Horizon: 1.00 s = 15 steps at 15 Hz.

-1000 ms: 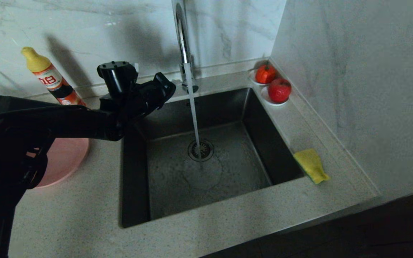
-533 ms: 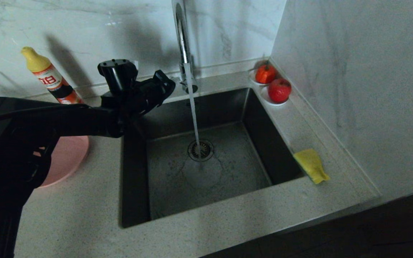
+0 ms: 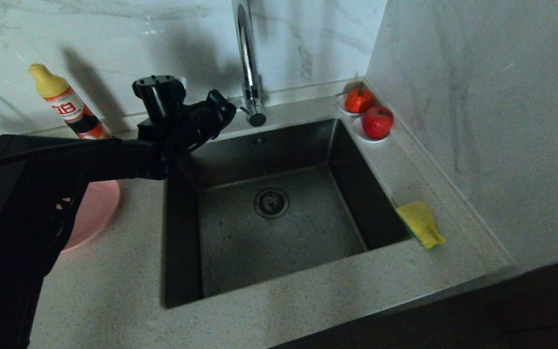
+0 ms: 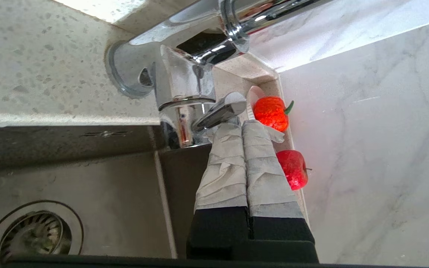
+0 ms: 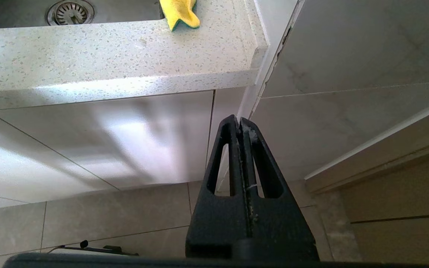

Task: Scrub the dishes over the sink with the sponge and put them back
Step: Turn off the faucet

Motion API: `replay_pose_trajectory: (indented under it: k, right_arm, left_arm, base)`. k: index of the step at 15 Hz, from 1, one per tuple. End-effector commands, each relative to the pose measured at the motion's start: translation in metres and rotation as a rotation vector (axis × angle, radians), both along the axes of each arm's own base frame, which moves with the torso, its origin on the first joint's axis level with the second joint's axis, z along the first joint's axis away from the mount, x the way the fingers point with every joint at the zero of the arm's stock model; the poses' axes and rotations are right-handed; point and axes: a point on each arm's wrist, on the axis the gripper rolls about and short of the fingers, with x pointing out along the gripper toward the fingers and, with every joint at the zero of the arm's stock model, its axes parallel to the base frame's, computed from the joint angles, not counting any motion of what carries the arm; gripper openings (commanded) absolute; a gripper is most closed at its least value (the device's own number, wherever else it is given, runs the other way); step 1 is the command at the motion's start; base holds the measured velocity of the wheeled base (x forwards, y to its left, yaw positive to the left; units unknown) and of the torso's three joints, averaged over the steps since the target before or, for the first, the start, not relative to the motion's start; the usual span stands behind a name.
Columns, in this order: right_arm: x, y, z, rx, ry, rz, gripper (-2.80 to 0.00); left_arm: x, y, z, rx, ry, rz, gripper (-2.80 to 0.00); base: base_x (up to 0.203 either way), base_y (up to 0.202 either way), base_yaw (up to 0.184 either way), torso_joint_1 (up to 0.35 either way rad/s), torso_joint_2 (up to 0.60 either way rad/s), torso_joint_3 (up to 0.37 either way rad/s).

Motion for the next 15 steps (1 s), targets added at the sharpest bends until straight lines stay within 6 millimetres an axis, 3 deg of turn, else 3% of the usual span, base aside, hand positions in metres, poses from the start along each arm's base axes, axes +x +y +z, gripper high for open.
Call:
replay_pose_trajectory:
  k: [1, 5, 8, 11, 15]
  right_arm:
    - [0.000, 0.000, 0.000, -0.001, 0.001, 0.000, -2.80]
    - [0.000, 0.000, 0.000, -0.001, 0.001, 0.000, -2.80]
    - [0.000, 0.000, 0.000, -0.001, 0.001, 0.000, -2.80]
    - [0.000, 0.000, 0.000, -0.001, 0.001, 0.000, -2.80]
    - [0.000, 0.000, 0.000, -0.001, 0.001, 0.000, -2.80]
  left_arm:
    - [0.001, 0.001, 0.000, -0.005, -0.003, -0.001, -2.80]
    - [-0.012, 0.003, 0.014, -0.008, -0.011, -0.005, -2.80]
    - [-0.040, 0.008, 0.029, -0.002, 0.007, -0.019, -2.80]
    - [-0.090, 0.012, 0.060, -0.002, -0.015, -0.052, -2.80]
    - [-0.184, 0.033, 0.095, 0.074, -0.068, -0.036, -2.80]
  base:
    - [0.000, 0.000, 0.000, 0.000, 0.00, 0.000]
    - [0.000, 0.000, 0.000, 0.000, 0.00, 0.000]
    - [0.000, 0.000, 0.000, 0.000, 0.00, 0.000]
    - [0.000, 0.000, 0.000, 0.000, 0.00, 0.000]
    - [0.000, 0.000, 0.000, 0.000, 0.00, 0.000]
